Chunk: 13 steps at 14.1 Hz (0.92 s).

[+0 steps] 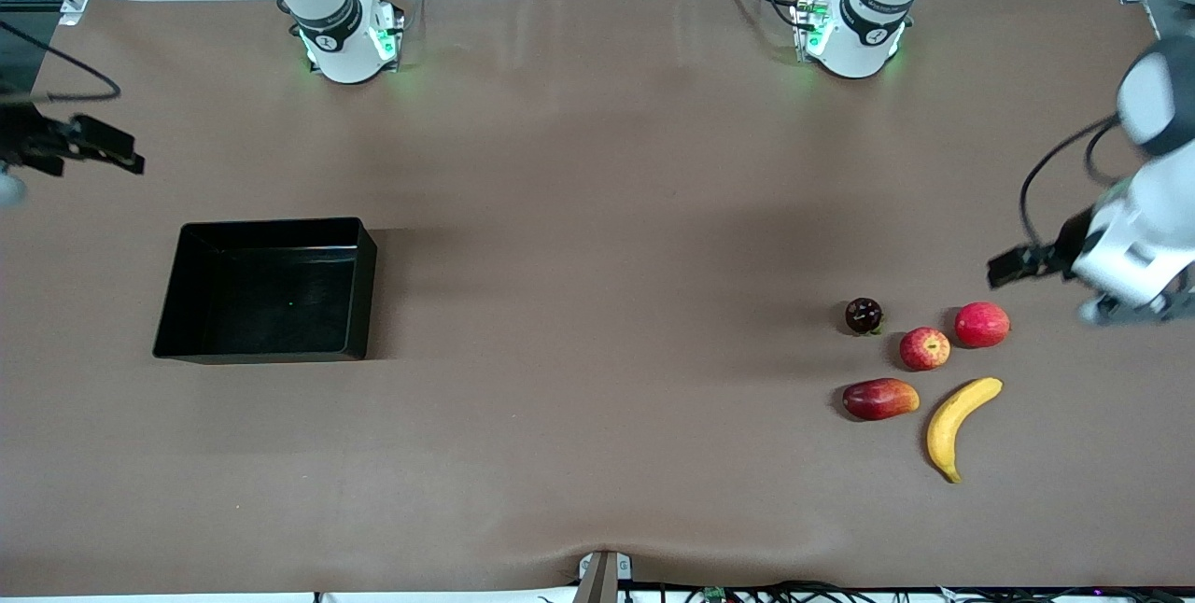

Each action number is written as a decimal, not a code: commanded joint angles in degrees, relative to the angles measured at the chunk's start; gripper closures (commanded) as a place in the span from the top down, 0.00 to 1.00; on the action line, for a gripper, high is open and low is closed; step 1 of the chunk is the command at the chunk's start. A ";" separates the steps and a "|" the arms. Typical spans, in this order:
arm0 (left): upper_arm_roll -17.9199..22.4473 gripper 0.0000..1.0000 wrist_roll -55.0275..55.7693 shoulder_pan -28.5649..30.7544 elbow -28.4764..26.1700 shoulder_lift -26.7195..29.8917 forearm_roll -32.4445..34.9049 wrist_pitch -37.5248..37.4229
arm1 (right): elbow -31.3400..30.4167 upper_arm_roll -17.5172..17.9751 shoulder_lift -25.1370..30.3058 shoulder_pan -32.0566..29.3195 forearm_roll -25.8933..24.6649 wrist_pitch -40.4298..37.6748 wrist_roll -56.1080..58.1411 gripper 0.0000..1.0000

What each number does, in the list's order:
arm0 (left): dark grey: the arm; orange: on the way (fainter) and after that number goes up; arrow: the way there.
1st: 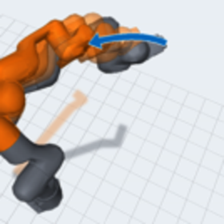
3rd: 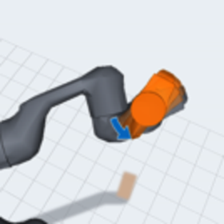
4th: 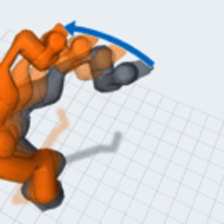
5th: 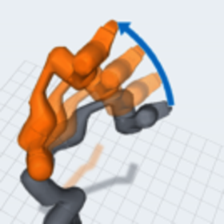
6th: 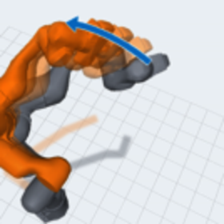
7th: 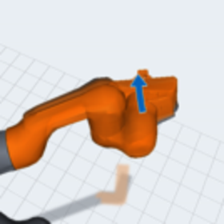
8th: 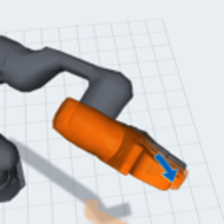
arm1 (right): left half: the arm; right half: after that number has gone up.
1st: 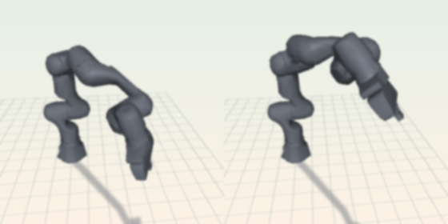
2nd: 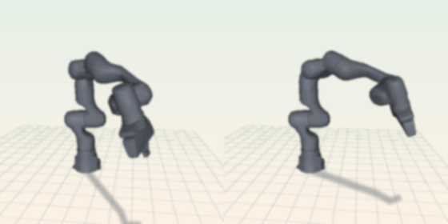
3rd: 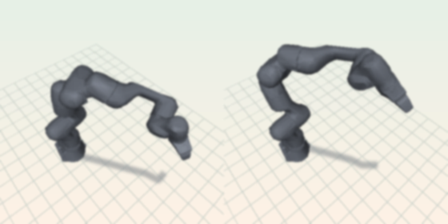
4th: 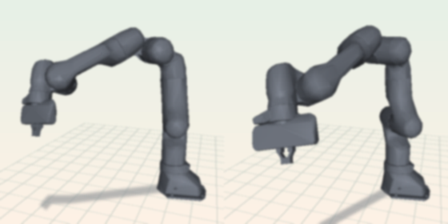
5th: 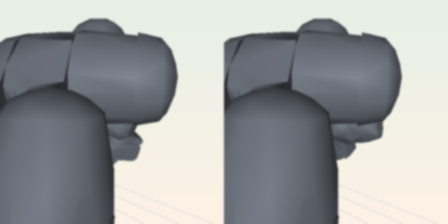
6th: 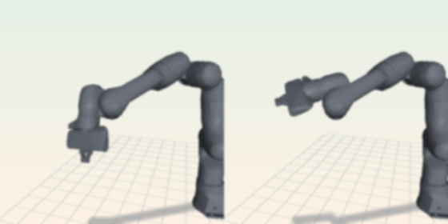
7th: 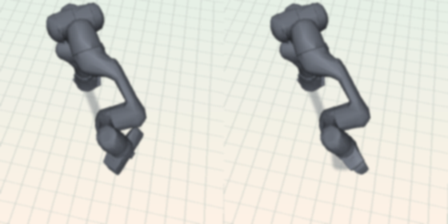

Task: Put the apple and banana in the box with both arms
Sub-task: 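Reach the left gripper to the apple while the right gripper reaches the box, then grasp the red-yellow apple with the left gripper while the right gripper grips the box rim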

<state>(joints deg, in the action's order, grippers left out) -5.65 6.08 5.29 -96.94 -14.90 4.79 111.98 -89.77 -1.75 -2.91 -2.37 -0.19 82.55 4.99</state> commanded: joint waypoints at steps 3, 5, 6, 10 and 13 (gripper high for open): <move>-0.32 1.00 -0.72 0.51 -3.61 -8.81 2.25 12.81 | 1.18 0.69 -7.87 -3.33 -1.39 0.24 0.98 1.00; -0.41 1.00 -0.72 0.43 -3.09 -11.02 2.25 14.32 | 0.83 0.69 -11.31 -5.00 -0.60 1.12 0.98 1.00; -0.41 1.00 -0.72 -0.10 -2.91 -11.46 2.16 14.41 | 0.48 0.78 -12.28 -5.27 -0.60 2.52 0.98 1.00; -0.33 1.00 -0.81 -0.37 -2.55 -15.59 2.42 17.92 | -9.25 0.69 -13.08 -7.90 -0.77 14.71 3.95 1.00; -0.41 1.00 -1.16 -0.28 -2.47 -17.17 2.42 18.63 | -13.93 0.69 -14.91 -10.71 -0.77 24.21 7.13 1.00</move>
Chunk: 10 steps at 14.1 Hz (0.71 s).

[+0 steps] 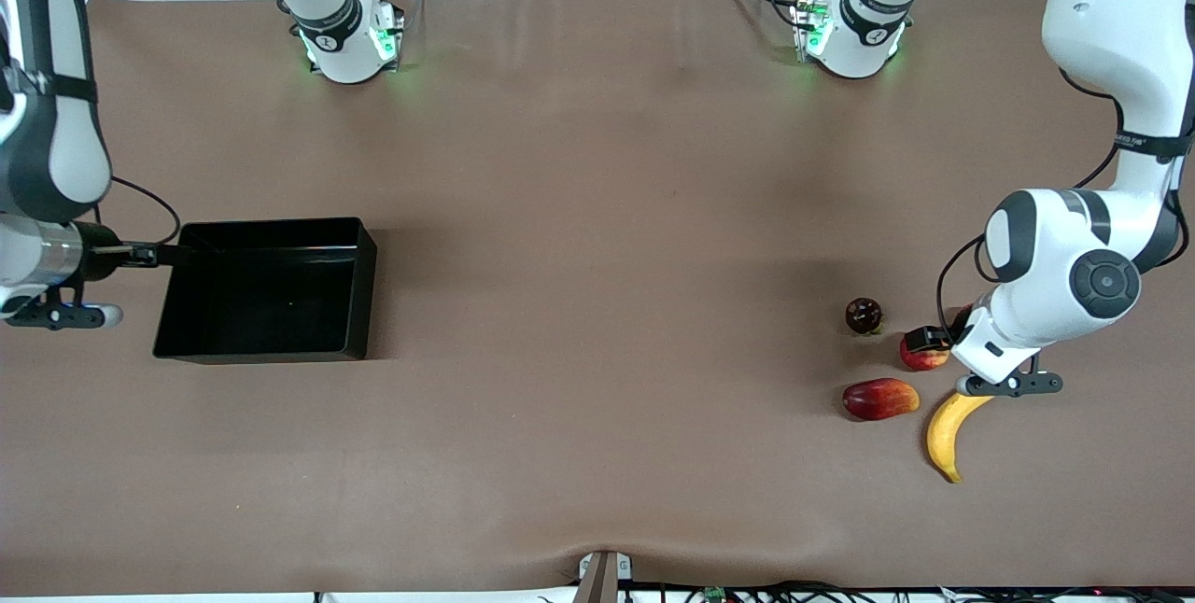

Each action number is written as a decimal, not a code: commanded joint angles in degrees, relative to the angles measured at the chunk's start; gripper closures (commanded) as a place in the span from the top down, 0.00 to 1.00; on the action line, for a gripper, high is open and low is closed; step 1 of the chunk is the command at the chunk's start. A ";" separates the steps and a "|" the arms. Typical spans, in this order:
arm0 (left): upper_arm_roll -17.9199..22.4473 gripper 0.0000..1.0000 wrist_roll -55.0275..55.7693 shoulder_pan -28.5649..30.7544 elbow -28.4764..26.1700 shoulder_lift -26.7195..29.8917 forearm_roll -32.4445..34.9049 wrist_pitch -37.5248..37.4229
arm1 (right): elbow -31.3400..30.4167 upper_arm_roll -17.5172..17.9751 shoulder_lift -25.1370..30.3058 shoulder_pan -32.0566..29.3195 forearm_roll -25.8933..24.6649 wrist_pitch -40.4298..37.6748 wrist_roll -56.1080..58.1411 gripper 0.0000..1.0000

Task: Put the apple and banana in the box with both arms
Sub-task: 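Grasp the red-yellow apple with the left gripper while the right gripper grips the box rim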

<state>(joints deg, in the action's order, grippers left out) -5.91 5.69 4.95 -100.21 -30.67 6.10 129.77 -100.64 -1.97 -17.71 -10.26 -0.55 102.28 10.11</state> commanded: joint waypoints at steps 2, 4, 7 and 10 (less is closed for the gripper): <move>-0.15 1.00 -1.02 0.32 0.72 -3.16 1.11 2.15 | -2.98 0.92 -3.20 -4.94 -0.50 9.23 6.47 1.00; -0.07 1.00 -2.78 0.94 0.72 -4.05 1.11 2.42 | -3.07 0.92 -6.44 -6.70 -0.50 13.98 8.26 1.00; -0.07 1.00 -3.49 0.86 0.02 -5.63 1.02 4.43 | -3.16 1.00 -9.44 -7.93 -0.41 17.25 9.31 1.00; 0.02 0.88 -4.36 0.86 -0.51 -5.63 1.11 5.05 | -3.85 1.09 -11.38 -9.25 -0.06 17.52 10.10 0.31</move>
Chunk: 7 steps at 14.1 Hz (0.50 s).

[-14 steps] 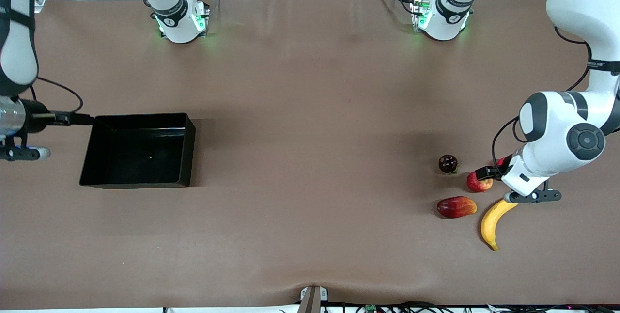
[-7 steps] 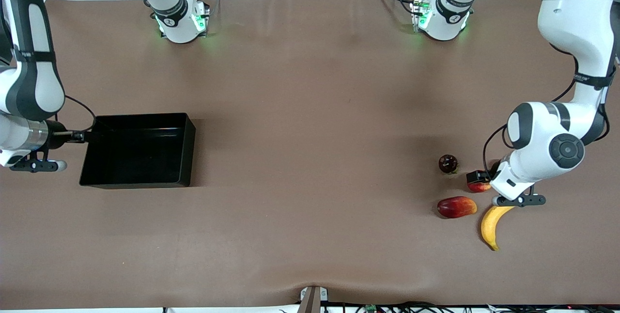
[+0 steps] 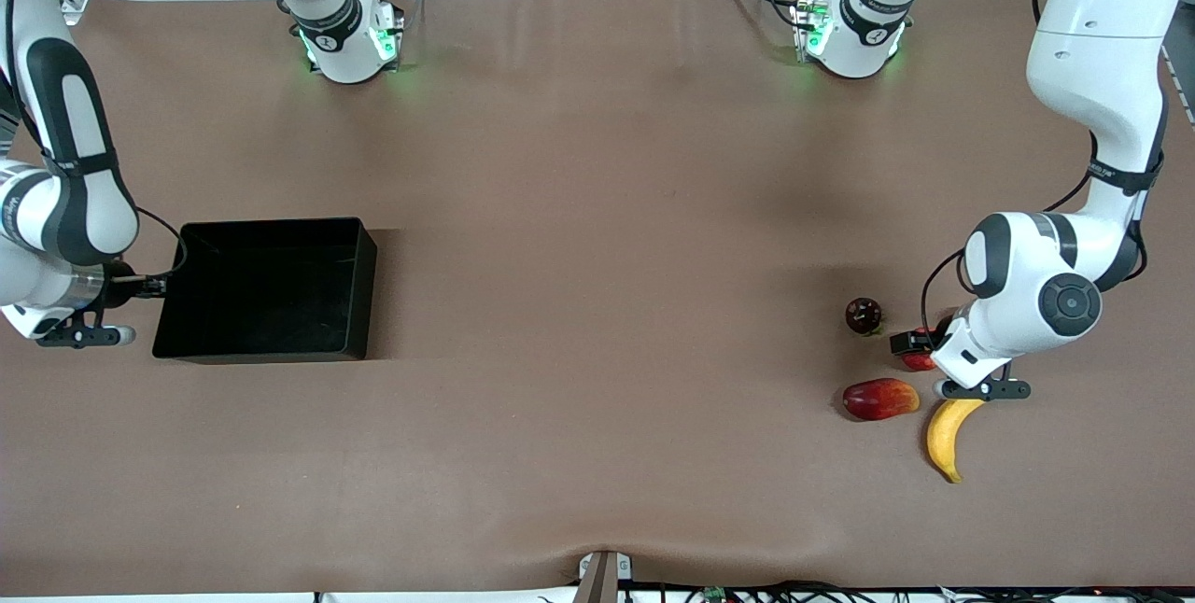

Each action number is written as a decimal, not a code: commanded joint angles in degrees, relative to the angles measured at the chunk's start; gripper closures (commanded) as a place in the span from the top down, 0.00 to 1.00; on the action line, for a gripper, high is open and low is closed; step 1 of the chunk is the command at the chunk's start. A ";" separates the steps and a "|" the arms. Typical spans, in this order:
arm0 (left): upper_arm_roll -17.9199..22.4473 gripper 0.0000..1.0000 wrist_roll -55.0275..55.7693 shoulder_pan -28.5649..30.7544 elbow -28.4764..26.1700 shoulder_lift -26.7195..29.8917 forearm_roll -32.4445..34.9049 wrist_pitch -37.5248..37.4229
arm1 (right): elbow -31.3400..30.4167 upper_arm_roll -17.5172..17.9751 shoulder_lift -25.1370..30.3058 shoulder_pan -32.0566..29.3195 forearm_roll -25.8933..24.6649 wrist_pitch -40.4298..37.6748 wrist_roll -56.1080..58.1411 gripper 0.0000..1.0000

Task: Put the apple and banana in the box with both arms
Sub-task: 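Grasp the red-yellow apple with the left gripper while the right gripper grips the box rim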

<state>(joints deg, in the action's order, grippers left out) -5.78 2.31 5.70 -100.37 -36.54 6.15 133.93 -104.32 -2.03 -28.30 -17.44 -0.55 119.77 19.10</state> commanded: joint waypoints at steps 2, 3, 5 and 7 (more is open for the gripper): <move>-0.02 0.27 -3.79 0.19 -0.36 0.50 1.05 0.90 | -0.35 1.24 -0.80 -1.98 -0.07 -0.50 1.11 0.00; -0.02 0.04 -5.37 0.10 -0.36 0.94 0.97 0.81 | -0.35 1.24 -0.80 -2.07 -0.07 -0.50 1.11 0.00; -0.11 0.00 -5.91 0.10 -0.44 3.04 0.97 -0.06 | 0.17 1.33 -0.80 -2.07 -0.07 -0.76 0.94 0.00; -0.28 0.00 -5.91 -0.16 -0.27 6.20 0.97 -4.88 | 3.23 1.33 -0.44 -1.37 1.59 -5.39 0.68 0.00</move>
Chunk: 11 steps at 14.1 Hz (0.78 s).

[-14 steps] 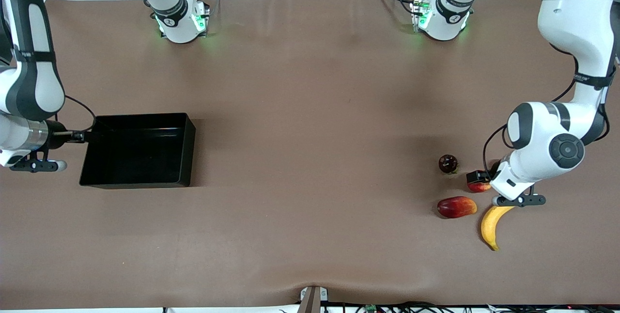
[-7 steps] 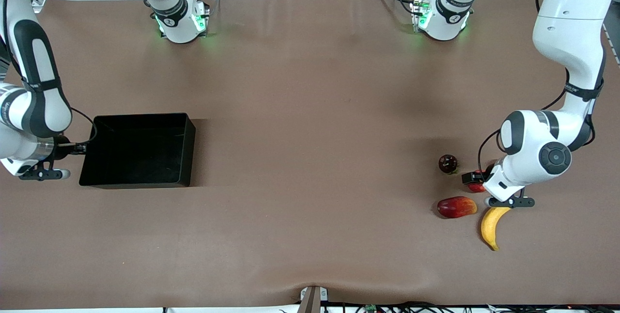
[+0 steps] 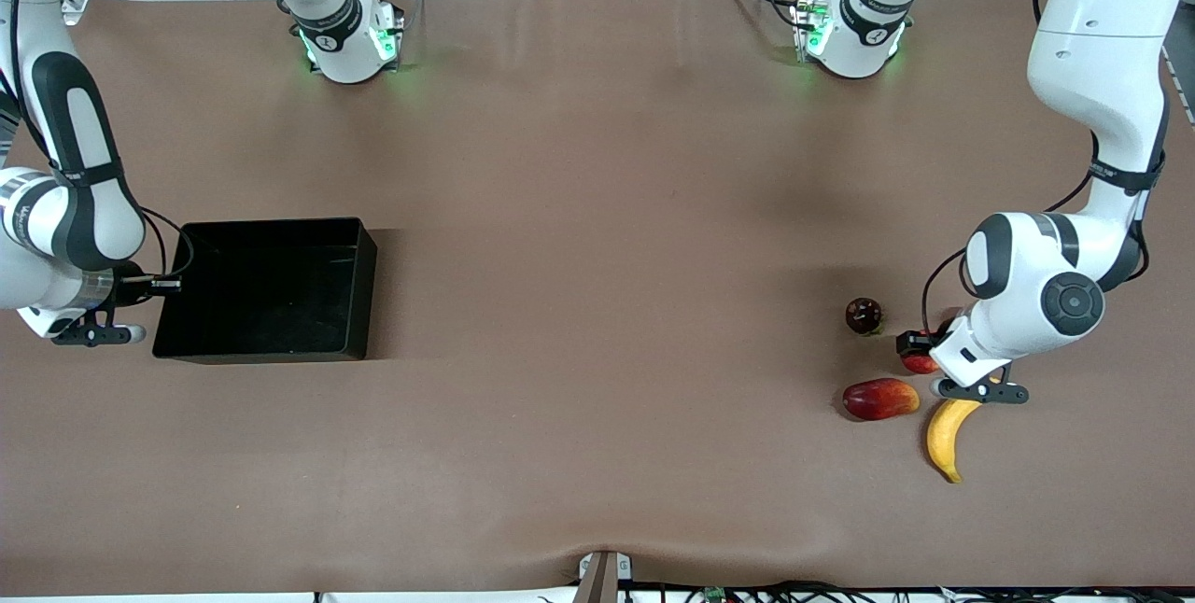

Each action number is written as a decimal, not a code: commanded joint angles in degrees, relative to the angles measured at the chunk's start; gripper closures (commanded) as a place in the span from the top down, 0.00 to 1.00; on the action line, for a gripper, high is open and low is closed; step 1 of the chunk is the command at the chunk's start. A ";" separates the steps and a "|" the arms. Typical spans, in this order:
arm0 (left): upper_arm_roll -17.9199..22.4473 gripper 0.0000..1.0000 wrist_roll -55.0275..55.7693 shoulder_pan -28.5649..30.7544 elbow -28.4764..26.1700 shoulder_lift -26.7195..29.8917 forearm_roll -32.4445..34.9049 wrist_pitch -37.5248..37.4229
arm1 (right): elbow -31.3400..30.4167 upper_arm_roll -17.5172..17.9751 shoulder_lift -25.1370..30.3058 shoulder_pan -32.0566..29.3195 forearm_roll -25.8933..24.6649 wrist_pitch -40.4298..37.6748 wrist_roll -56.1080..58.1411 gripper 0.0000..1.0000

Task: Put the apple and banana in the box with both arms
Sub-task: 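Grasp the red-yellow apple with the left gripper while the right gripper grips the box rim, then lift the apple with the left gripper while the right gripper slides the box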

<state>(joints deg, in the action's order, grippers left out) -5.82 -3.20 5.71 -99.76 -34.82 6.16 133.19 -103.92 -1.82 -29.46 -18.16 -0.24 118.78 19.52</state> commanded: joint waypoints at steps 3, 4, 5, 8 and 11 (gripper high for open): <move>-1.82 0.00 1.26 -0.87 -0.44 10.28 0.88 -11.09 | 9.07 1.29 0.72 0.22 4.46 -15.47 -0.01 0.00; -2.44 0.00 2.05 -0.79 -0.18 11.86 0.87 -13.11 | 10.48 1.29 1.07 1.36 4.81 -18.90 -0.10 0.00; -2.96 0.00 3.19 -0.79 -0.09 13.45 0.87 -14.87 | 11.98 1.29 1.51 2.67 5.68 -22.41 -0.62 0.00; -5.77 0.00 7.32 -0.79 -0.09 16.97 0.79 -19.88 | 16.72 2.60 2.48 7.59 7.10 -31.39 -8.94 0.00; -9.99 0.00 13.55 -0.78 0.00 18.56 0.79 -23.23 | 17.26 10.92 3.80 10.42 7.01 -33.26 -17.91 0.00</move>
<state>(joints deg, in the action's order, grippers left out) -13.42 6.52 4.78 -98.89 -17.76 6.15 111.69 -86.95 4.13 -27.15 -8.75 6.17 87.27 6.35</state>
